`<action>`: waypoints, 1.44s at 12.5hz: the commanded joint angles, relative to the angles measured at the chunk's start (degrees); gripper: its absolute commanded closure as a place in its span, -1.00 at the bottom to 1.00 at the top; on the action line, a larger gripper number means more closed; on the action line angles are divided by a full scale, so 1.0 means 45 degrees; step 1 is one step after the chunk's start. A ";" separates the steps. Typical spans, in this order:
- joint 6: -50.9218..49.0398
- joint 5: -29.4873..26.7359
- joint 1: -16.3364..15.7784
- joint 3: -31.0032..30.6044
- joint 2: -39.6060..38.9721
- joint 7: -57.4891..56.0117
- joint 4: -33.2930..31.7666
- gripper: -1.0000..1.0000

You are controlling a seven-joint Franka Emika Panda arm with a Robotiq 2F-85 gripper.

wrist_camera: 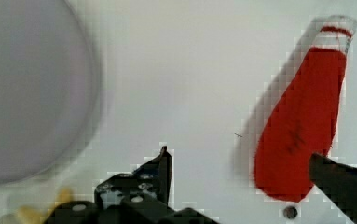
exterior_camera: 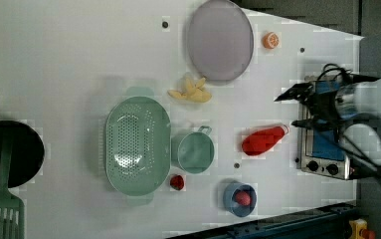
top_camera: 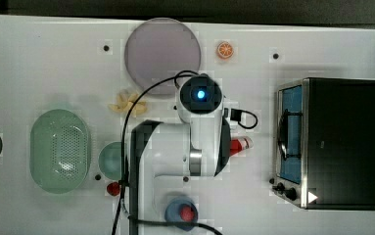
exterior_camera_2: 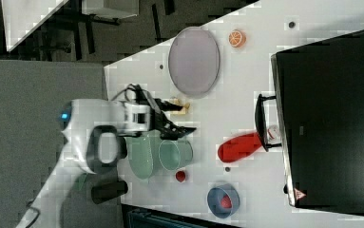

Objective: Pick Ketchup from oven and place it on table.

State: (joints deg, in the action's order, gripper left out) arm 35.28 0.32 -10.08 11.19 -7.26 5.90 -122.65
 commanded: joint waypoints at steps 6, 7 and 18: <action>-0.5999 -0.0226 0.0169 -0.0173 0.1360 0.0247 0.5389 -1.00; -0.6389 -0.0225 0.0169 -0.0176 0.1358 0.0247 0.5757 -1.00; -0.7562 -0.0194 0.0185 -0.0055 0.1269 0.0246 0.6486 -1.00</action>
State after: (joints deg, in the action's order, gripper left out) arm 0.15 0.21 -9.99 11.09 -3.18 5.90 -94.28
